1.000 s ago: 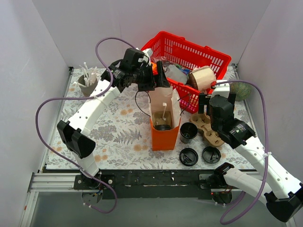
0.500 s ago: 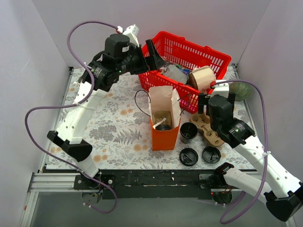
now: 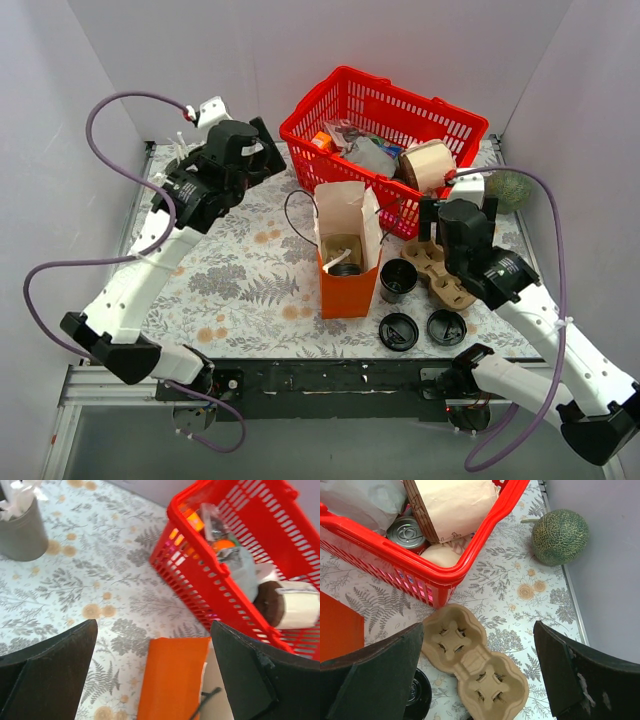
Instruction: Pack the takeout coffee
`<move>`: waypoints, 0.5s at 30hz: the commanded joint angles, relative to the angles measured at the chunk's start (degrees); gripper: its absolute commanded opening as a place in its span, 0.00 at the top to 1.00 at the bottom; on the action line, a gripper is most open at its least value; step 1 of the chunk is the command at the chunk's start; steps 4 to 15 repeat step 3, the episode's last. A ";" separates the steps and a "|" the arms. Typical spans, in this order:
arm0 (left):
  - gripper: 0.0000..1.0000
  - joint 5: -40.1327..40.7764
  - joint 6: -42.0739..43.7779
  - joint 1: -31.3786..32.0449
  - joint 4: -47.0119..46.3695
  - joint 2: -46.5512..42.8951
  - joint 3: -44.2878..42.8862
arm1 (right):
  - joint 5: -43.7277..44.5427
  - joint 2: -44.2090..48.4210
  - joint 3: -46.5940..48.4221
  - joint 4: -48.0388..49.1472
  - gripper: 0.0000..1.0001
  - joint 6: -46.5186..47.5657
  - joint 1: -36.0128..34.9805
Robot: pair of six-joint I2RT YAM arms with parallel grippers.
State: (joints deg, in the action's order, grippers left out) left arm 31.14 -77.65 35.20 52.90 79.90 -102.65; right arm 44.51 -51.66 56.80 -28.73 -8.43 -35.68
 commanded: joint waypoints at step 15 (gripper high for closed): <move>0.02 5.87 -2.86 -0.40 0.71 -2.81 5.61 | 0.05 3.41 0.68 1.22 0.02 -0.89 0.26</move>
